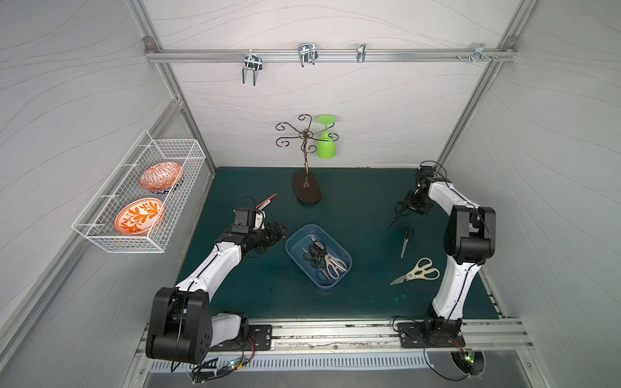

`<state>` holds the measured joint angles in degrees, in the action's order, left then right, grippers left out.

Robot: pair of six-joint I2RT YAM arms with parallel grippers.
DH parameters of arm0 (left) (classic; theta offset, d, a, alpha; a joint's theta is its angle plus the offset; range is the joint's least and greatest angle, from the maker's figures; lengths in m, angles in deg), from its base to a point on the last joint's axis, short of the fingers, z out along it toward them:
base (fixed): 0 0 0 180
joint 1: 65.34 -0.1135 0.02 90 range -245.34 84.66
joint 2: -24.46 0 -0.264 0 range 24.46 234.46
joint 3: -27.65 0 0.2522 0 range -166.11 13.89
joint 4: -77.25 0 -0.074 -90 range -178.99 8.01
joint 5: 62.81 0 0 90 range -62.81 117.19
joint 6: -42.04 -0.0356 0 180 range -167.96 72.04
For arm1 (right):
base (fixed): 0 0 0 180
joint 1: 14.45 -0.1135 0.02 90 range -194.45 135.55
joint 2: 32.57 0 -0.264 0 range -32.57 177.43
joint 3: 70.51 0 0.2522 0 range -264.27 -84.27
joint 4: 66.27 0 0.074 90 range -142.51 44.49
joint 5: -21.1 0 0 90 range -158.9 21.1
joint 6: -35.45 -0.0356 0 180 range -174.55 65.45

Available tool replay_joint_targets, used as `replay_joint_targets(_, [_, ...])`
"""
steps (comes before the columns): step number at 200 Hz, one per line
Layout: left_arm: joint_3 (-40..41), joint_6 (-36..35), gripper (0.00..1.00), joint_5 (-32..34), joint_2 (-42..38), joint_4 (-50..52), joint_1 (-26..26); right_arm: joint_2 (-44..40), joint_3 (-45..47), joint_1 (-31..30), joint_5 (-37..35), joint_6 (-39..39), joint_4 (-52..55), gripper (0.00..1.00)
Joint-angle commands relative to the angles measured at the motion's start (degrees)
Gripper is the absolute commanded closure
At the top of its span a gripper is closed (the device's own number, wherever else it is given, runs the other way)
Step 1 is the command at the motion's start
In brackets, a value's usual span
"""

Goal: Put the scissors into the storage box
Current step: Pick up the scissors from the center of the board.

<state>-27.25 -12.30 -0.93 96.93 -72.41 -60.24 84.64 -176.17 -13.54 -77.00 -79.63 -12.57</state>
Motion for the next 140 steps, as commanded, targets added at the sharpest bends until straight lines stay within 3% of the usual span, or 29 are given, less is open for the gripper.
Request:
replay_joint_targets(1, [-2.3, -0.6, 0.13, 0.0, 0.6, -1.1, 0.1, 2.3, -2.0, 1.0, -0.1, 0.5, 1.4, 0.65])
replay_joint_targets(140, [-2.1, -0.9, 0.13, 1.7, 0.6, -0.7, 0.1, 10.0, -7.4, 1.7, 1.1, 2.4, 2.0, 0.68])
